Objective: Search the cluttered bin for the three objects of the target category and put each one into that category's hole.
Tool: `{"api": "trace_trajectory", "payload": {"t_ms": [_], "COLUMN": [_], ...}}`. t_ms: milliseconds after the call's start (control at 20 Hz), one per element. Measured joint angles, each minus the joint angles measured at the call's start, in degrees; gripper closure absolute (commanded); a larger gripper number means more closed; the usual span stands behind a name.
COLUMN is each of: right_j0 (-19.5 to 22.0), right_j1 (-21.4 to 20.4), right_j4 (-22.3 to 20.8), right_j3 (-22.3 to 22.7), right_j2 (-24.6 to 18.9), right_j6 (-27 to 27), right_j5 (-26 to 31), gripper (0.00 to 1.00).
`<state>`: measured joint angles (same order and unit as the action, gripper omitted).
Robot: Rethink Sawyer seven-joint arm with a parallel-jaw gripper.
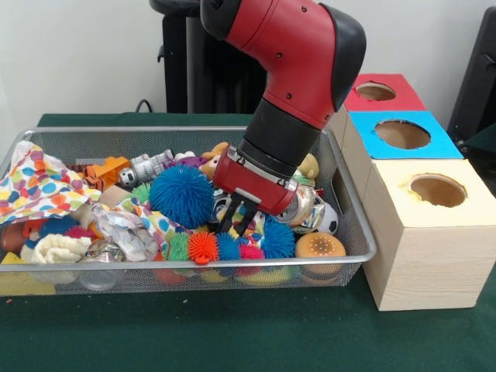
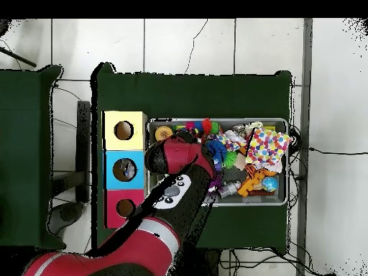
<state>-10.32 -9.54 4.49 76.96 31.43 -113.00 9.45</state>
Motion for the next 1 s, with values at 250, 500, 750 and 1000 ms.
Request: {"api": "trace_trajectory", "payload": {"t_ms": [250,500,750,1000], "right_j0": [-0.1,-0.3,0.8,3.1], "right_j1": [0.0,-2.0,-7.9,-13.1], "right_j4": [0.1,0.1,0.0,-0.2], "right_j3": [0.0,1.6,5.8,8.7], "right_j2": [0.0,0.0,0.0,-0.3], "right_j6": [0.0,0.0,0.0,0.0], "right_j5": [0.1,2.1,4.9,6.3], "gripper": [1.0,1.0,1.0,1.0]}}
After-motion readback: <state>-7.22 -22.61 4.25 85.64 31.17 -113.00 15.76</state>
